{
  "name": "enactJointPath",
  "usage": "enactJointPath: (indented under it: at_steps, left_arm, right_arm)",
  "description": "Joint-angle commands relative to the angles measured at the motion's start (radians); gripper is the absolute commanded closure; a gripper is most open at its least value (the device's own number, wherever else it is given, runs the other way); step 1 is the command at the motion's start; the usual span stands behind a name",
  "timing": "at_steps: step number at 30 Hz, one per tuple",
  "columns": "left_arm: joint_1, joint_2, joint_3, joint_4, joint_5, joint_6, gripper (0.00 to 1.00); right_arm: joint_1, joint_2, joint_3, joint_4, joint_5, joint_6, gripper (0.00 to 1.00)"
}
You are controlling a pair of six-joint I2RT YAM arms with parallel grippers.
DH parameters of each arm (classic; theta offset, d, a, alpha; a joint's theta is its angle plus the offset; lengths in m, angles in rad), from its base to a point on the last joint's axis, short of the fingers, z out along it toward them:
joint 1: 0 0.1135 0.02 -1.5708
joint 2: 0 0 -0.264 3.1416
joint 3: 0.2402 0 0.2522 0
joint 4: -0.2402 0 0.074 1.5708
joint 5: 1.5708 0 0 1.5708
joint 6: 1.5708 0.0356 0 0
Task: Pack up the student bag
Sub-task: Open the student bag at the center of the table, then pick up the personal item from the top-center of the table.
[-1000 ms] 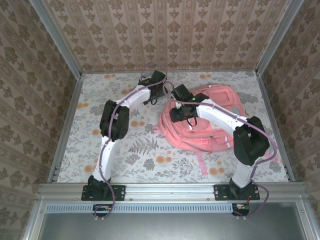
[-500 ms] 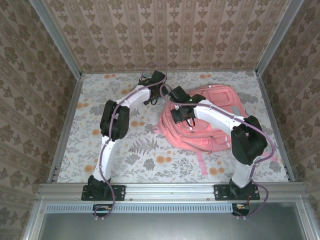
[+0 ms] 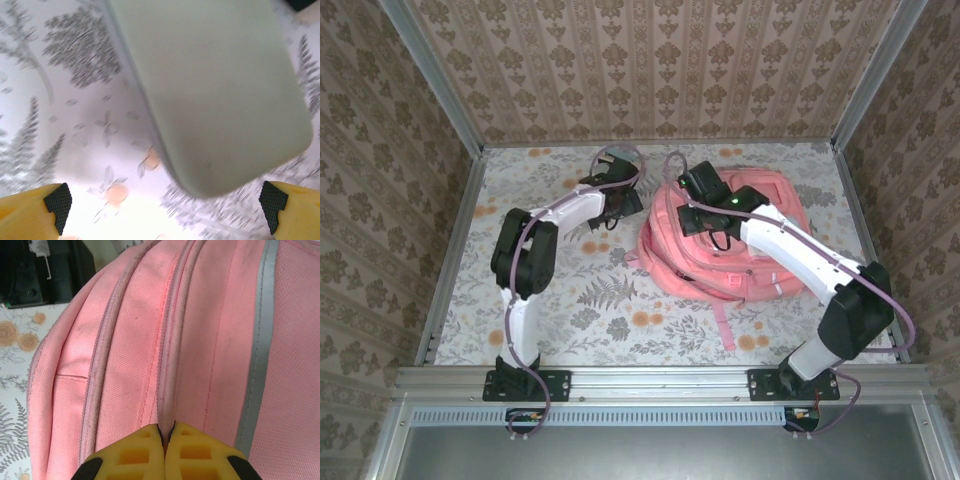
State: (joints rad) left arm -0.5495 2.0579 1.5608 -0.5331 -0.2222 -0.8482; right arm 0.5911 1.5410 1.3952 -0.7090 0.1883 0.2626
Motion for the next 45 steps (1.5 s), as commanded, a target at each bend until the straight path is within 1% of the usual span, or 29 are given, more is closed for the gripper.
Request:
enactJointPath:
  at_steps: [1, 4, 7, 11, 15, 18, 20, 25, 28, 31, 33, 34, 36, 37, 38, 40, 45]
  left_arm:
    - [0.008, -0.046, -0.017, 0.065, 0.047, 0.014, 0.0]
    - [0.004, -0.006, 0.028, 0.067, 0.059, 0.002, 0.0]
    - [-0.003, 0.049, 0.099, 0.059, 0.048, 0.005, 0.0]
    - [-0.007, 0.162, 0.26, -0.049, 0.007, 0.011, 0.0]
    - [-0.01, 0.242, 0.353, -0.114, -0.05, -0.004, 0.0]
    - [-0.009, 0.311, 0.456, -0.23, -0.094, -0.029, 0.0]
    - [-0.007, 0.341, 0.496, -0.269, -0.104, -0.03, 0.0]
    - [0.005, 0.378, 0.507, -0.288, -0.11, -0.036, 0.0]
    - [0.019, 0.396, 0.513, -0.28, -0.088, -0.028, 0.0]
    - [0.02, 0.384, 0.507, -0.271, -0.095, -0.007, 0.05]
    - [0.016, 0.356, 0.479, -0.241, -0.103, 0.019, 0.14]
    - [0.016, 0.342, 0.466, -0.227, -0.104, 0.028, 0.18]
    - [0.015, 0.307, 0.428, -0.187, -0.104, 0.051, 0.33]
    - [0.014, 0.291, 0.415, -0.178, -0.105, 0.057, 0.36]
    - [0.013, 0.278, 0.402, -0.17, -0.108, 0.064, 0.35]
    - [0.01, 0.253, 0.386, -0.171, -0.114, 0.074, 0.3]
    - [-0.002, 0.184, 0.324, -0.153, -0.114, 0.084, 0.3]
  right_arm:
    - [0.009, -0.058, -0.015, 0.052, -0.018, 0.022, 1.0]
    - [0.009, -0.048, -0.012, 0.047, -0.028, 0.03, 1.0]
    - [0.009, -0.04, -0.01, 0.045, -0.038, 0.039, 1.0]
    - [0.009, -0.043, -0.018, 0.048, -0.046, 0.044, 1.0]
    - [0.009, -0.043, -0.021, 0.047, -0.049, 0.049, 1.0]
    - [0.009, -0.044, -0.021, 0.047, -0.045, 0.049, 1.0]
    - [0.009, -0.046, -0.018, 0.047, -0.041, 0.047, 1.0]
    - [0.009, -0.043, -0.013, 0.052, -0.046, 0.05, 1.0]
    - [0.009, -0.039, -0.009, 0.053, -0.056, 0.051, 1.0]
    - [0.009, -0.036, -0.001, 0.048, -0.055, 0.048, 1.0]
    - [0.007, -0.036, 0.006, 0.047, -0.055, 0.044, 1.0]
    - [0.008, -0.035, 0.012, 0.044, -0.055, 0.043, 1.0]
    - [0.005, -0.037, 0.022, 0.039, -0.054, 0.037, 1.0]
    - [0.003, -0.037, 0.024, 0.038, -0.054, 0.036, 1.0]
    - [0.002, -0.038, 0.027, 0.037, -0.055, 0.035, 1.0]
    - [0.0, -0.04, 0.033, 0.036, -0.056, 0.031, 1.0]
    - [-0.003, -0.044, 0.044, 0.031, -0.055, 0.031, 1.0]
